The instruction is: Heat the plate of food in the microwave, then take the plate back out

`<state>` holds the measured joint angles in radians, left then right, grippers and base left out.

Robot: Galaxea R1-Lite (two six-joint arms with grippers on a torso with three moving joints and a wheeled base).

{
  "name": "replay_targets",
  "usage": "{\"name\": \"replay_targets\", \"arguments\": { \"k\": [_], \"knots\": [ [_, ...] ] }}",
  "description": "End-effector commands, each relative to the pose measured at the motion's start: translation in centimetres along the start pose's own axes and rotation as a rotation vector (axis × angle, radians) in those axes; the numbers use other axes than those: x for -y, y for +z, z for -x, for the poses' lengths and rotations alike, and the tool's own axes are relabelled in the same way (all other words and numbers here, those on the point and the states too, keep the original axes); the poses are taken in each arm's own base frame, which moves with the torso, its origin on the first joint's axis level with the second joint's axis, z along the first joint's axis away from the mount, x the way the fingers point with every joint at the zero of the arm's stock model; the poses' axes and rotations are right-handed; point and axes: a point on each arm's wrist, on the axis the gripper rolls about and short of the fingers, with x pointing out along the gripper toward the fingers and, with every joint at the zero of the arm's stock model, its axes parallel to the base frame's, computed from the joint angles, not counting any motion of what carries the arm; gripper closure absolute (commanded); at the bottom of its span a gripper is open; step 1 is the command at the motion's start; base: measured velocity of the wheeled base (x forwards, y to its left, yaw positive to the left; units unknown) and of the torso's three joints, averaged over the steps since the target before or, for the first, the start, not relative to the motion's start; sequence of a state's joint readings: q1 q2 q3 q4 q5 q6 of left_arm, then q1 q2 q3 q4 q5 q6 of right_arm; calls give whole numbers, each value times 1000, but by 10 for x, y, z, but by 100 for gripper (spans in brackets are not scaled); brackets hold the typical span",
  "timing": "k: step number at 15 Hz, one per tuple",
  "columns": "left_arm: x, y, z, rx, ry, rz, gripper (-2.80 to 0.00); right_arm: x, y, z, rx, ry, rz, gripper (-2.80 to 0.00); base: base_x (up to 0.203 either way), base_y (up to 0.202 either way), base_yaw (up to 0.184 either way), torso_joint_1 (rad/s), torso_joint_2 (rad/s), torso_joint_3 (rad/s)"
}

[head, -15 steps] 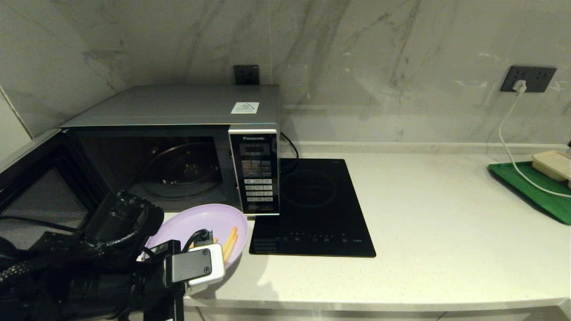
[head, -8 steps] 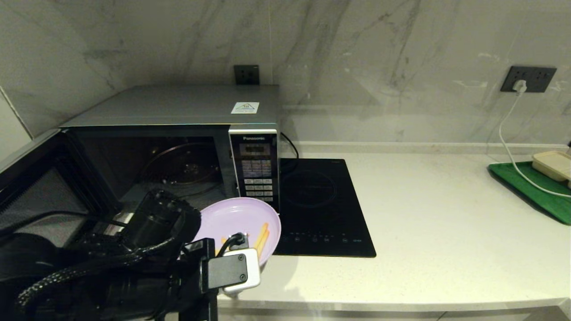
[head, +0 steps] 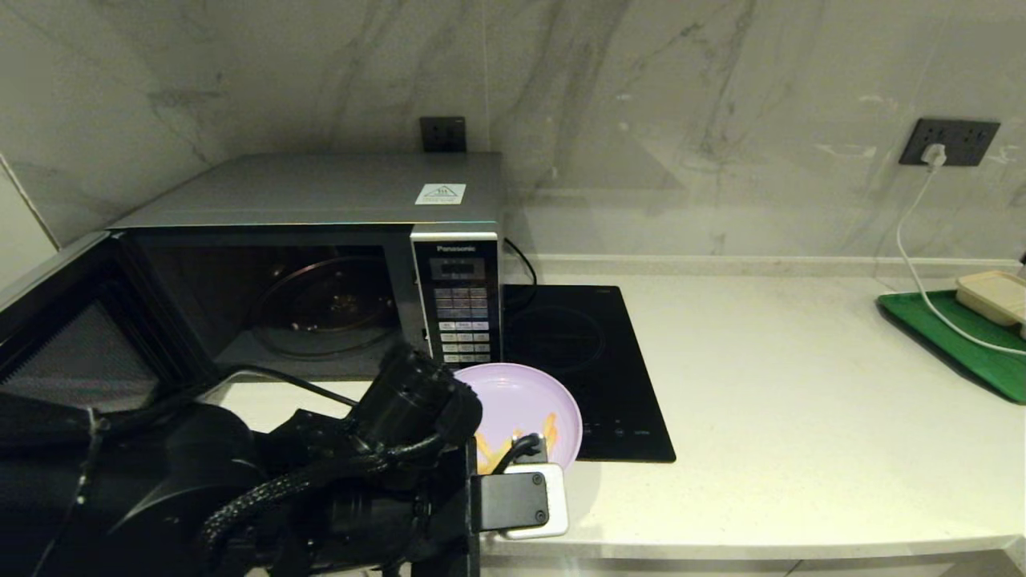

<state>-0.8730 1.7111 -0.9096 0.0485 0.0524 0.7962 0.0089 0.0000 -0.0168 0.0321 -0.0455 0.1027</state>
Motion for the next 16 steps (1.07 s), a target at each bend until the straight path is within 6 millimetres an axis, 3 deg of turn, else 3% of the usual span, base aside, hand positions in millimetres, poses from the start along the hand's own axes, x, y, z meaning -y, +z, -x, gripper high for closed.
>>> {"name": "replay_targets", "arguments": {
  "k": [1,9,16],
  "knots": [
    [4,12,-18,-43,-27,-36,0,0,0,0,0,0,0,0,0,0,0,0,0,0],
    [2,53,-57,-35,-61,-91,0,0,0,0,0,0,0,0,0,0,0,0,0,0],
    [-4,77,-103,-23,-60,-97,0,0,0,0,1,0,0,0,0,0,0,0,0,0]
  ]
}}
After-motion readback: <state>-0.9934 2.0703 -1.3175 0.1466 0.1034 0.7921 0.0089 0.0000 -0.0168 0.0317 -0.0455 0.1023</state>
